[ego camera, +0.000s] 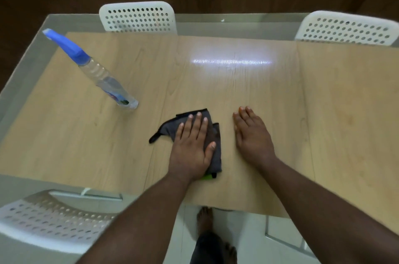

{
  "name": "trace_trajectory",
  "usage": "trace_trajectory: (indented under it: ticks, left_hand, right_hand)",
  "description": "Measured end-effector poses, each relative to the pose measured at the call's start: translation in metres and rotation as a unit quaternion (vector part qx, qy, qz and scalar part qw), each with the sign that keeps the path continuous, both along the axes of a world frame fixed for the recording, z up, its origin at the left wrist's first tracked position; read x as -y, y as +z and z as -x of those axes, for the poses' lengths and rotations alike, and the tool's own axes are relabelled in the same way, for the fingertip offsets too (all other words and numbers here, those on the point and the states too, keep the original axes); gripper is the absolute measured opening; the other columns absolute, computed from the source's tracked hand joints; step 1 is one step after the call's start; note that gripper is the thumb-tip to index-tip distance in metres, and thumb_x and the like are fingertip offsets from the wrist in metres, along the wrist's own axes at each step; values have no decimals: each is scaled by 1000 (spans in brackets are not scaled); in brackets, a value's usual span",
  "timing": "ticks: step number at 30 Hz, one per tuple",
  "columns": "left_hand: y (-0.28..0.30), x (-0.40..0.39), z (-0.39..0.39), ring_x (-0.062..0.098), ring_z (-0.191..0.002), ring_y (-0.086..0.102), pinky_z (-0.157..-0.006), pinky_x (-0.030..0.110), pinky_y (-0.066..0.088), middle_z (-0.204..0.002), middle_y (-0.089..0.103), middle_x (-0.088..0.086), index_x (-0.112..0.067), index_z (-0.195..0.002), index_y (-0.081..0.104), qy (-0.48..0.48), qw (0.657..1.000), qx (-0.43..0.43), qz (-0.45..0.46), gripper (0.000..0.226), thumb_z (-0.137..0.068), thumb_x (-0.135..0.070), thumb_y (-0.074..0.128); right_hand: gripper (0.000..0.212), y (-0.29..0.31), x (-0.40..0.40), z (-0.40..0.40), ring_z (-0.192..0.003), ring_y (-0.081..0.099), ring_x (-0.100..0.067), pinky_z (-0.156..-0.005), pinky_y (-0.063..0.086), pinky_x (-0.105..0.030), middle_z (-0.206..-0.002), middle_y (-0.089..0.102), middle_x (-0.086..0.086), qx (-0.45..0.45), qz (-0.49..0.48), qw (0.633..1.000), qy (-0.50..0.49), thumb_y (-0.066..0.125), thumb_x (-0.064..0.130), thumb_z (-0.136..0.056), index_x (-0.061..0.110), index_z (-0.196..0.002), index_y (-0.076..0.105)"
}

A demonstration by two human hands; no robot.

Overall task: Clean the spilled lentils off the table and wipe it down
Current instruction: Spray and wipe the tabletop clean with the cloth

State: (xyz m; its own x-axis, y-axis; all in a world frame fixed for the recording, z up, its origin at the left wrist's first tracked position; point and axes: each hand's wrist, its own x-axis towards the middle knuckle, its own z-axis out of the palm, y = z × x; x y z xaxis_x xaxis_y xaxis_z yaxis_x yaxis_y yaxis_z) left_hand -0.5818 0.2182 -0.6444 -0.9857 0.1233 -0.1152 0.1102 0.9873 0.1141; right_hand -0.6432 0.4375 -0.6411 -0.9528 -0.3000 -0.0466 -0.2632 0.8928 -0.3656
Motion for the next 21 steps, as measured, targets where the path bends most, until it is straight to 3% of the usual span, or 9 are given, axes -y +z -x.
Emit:
trace_trajectory:
  ticks: [4,12,21]
  left_hand:
    - [2,1,80,24,-163,-9,-131,49,5,-176,-10,7,-15,-169,-3,16,1000,-13,3,76,-107,-56,13]
    - [3,-2,179,25,-163,-4,-132,48,4,-177,-5,8,-15,-169,1,6,1000,-14,2,75,-107,-57,9]
    - [13,-18,314,26,-163,1,-131,49,5,-177,3,7,-16,-169,7,-20,1000,-3,13,78,-104,-58,8]
  right_hand:
    - [58,7,-9,29,-159,24,-22,-127,21,-43,-169,33,-4,-16,-16,999,24,28,40,-107,18,-160,42]
    - [55,-1,-38,134,-160,20,-21,-127,19,-45,-171,30,-3,-25,-51,998,7,28,42,-111,23,-162,37]
    - [56,-7,-38,137,-160,22,-19,-125,27,-48,-170,32,0,-44,-52,998,-2,30,42,-108,25,-161,39]
